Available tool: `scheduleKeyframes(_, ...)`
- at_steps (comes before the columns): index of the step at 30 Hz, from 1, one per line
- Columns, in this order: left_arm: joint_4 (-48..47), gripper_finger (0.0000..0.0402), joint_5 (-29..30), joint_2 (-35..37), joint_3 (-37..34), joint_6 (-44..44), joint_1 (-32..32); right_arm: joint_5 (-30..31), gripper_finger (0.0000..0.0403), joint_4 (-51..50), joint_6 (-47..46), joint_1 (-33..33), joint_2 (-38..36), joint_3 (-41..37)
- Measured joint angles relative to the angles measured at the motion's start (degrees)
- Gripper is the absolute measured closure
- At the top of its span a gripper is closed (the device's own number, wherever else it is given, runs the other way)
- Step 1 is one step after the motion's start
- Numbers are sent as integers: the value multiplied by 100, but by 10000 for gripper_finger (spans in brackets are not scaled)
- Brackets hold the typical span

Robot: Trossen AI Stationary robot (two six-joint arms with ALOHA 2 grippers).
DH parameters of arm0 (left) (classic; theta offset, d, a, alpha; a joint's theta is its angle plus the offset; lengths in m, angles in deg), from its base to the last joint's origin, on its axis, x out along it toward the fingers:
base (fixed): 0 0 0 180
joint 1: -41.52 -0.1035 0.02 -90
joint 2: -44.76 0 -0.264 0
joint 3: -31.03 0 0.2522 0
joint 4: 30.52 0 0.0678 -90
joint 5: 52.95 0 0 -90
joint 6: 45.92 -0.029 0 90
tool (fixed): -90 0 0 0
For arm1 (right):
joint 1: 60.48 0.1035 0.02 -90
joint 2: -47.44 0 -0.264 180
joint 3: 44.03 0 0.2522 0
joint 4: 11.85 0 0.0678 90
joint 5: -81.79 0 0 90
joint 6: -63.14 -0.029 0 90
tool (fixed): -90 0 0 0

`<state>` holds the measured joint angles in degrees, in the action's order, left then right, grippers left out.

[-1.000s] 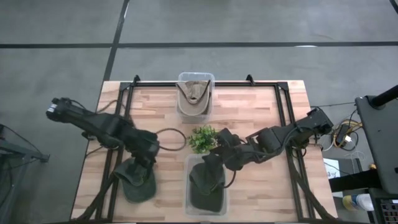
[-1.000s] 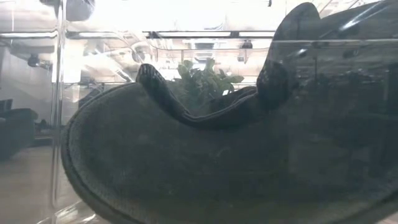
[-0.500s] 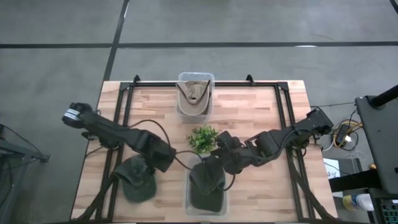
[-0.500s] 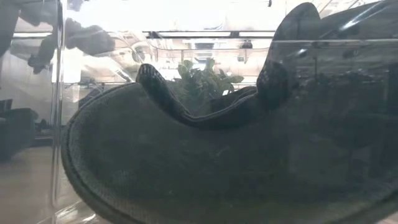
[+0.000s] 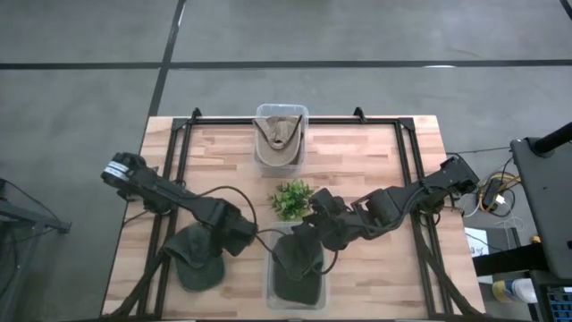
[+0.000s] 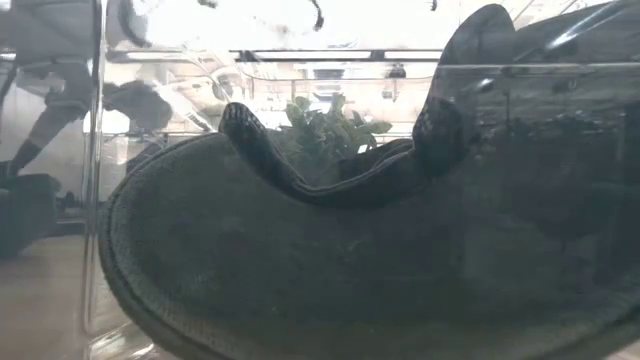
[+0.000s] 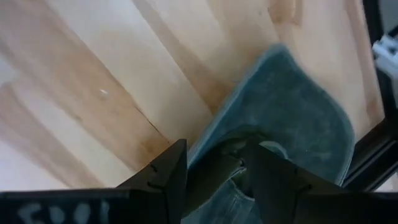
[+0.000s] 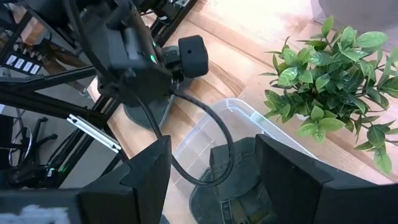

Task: Pick & Place hat
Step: Put the black cap into the bottom transparent bin

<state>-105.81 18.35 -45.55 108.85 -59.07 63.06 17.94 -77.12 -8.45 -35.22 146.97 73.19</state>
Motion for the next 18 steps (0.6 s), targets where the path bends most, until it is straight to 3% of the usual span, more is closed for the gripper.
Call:
scheduleKeyframes(5,18,248,-28,-148,-288,-186,130,104,179,-2,19,-2,0,0)
scheduleKeyframes(9,225,248,288,-163,-351,-226,173,105,179,-2,14,-2,0,0)
scheduleKeyframes(18,454,248,37,-162,-360,-292,316,105,179,44,-27,-2,0,0)
